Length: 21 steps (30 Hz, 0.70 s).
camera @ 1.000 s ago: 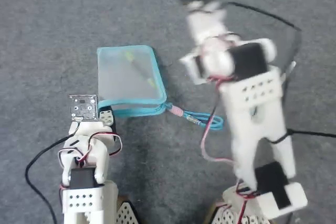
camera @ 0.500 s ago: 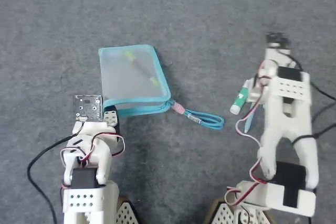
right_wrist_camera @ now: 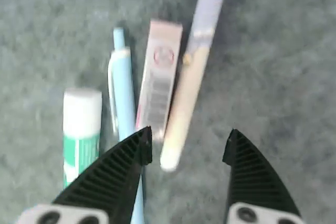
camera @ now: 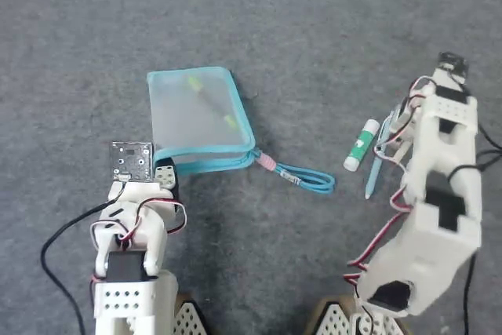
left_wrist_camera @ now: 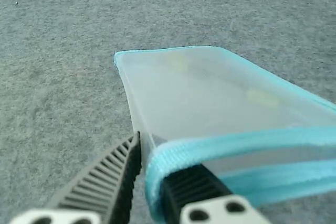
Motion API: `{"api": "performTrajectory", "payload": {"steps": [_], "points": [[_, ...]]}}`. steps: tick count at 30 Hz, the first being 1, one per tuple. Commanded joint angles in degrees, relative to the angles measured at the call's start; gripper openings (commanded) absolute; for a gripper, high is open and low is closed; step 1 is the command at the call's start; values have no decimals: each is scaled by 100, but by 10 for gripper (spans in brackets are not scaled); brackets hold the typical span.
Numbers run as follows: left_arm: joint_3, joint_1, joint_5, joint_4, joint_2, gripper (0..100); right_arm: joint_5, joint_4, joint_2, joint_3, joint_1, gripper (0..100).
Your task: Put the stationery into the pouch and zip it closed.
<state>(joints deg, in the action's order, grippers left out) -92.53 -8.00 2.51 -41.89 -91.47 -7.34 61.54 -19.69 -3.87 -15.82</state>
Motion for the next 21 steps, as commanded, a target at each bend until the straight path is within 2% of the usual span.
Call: {"api": "performTrajectory", "payload": {"steps": [1,10,16,21], "points": [[66,114,53,105,-105,12,-185,365,-541,1169,-374,210],[66,123,53,114,-105,12,-220,611,-1402,1987,-453,210],[66,123,53,114,-105,12,-176,901,-1587,2022,-145,209],[66,123,53,114,-105,12,-211,1147,-1596,2022,-277,207]]}}
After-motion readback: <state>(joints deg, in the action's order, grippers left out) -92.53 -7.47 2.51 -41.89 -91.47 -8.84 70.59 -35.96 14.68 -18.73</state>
